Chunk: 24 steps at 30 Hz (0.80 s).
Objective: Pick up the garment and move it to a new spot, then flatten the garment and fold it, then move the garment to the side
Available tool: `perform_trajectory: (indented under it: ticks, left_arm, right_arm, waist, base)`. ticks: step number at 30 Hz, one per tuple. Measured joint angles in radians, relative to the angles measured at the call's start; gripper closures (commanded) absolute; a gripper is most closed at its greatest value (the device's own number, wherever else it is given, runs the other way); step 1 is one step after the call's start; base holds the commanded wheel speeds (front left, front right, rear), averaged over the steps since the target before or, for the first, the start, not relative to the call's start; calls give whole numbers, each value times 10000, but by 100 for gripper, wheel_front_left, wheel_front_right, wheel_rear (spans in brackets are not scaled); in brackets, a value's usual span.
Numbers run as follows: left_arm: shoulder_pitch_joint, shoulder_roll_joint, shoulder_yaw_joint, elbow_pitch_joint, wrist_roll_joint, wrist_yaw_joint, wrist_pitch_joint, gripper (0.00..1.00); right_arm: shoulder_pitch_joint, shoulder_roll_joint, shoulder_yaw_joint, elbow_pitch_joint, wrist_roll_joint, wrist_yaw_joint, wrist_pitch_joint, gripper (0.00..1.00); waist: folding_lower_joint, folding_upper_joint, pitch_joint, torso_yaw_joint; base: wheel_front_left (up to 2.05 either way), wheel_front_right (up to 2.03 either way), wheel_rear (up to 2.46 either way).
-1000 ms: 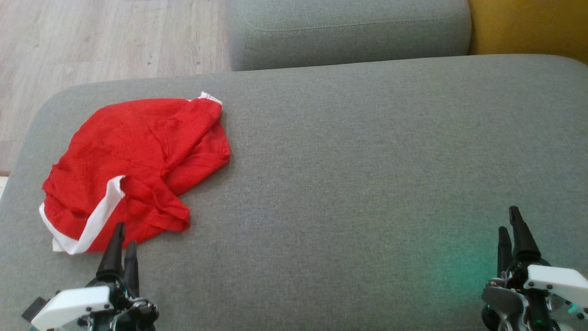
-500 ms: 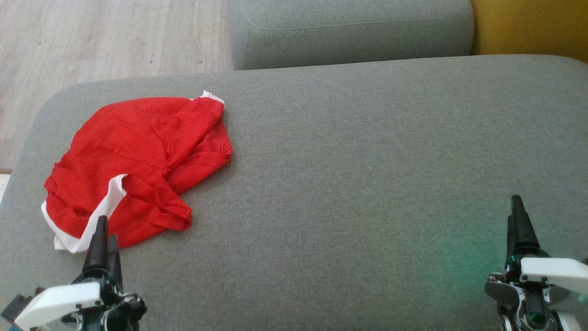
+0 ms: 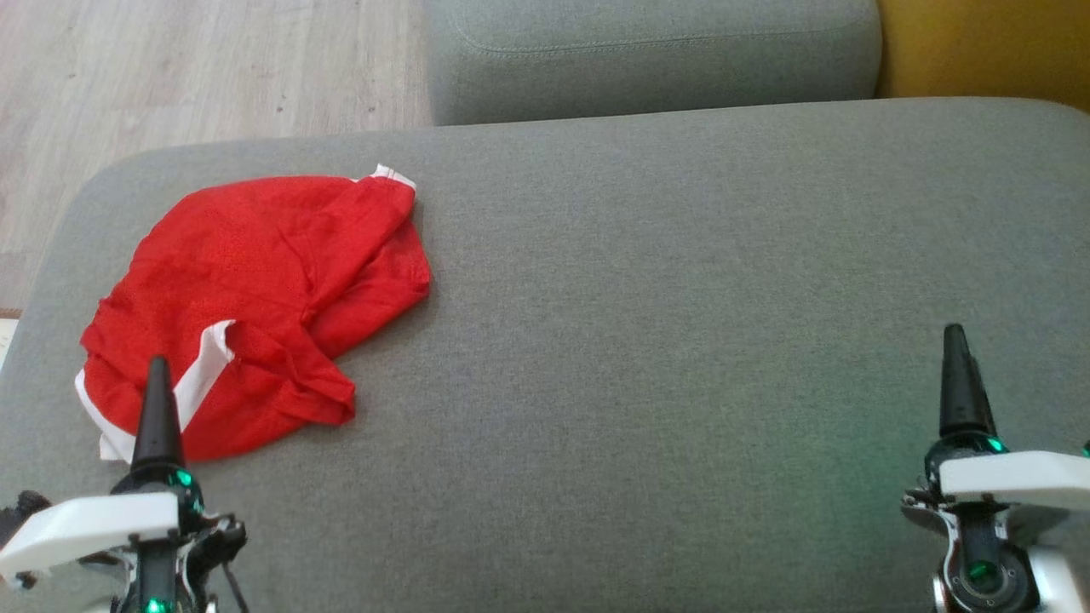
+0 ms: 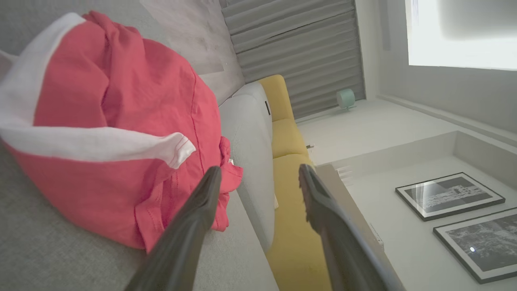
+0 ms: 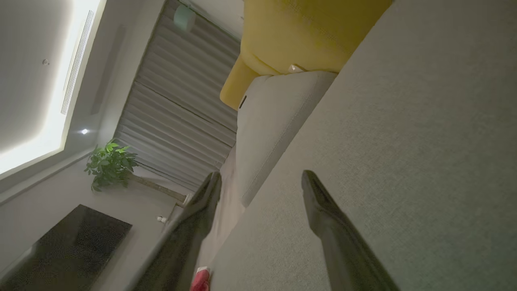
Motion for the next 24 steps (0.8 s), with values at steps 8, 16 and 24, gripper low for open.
perform_trajectory:
  ticks: [8,16,24]
  left_arm:
    - [3,2,-259,-692,1312,138,-265,0]
    - [11,6,-872,-1308,3093,276,-443,0]
    - [25,17,-1417,-1661,4803,437,-702,0]
  right_arm:
    - [-22,-2,368,-418,-1730,0,-207,0]
    - [-21,-2,671,-593,-3072,0,-470,0]
    - [-21,-4,911,-606,-4397,0,-696,0]
  waist:
    - [0,0,25,17]
    - [0,0,49,33]
    - [0,0,52,49]
  base:
    - [0,0,0]
    - [0,0,0]
    - [0,0,0]
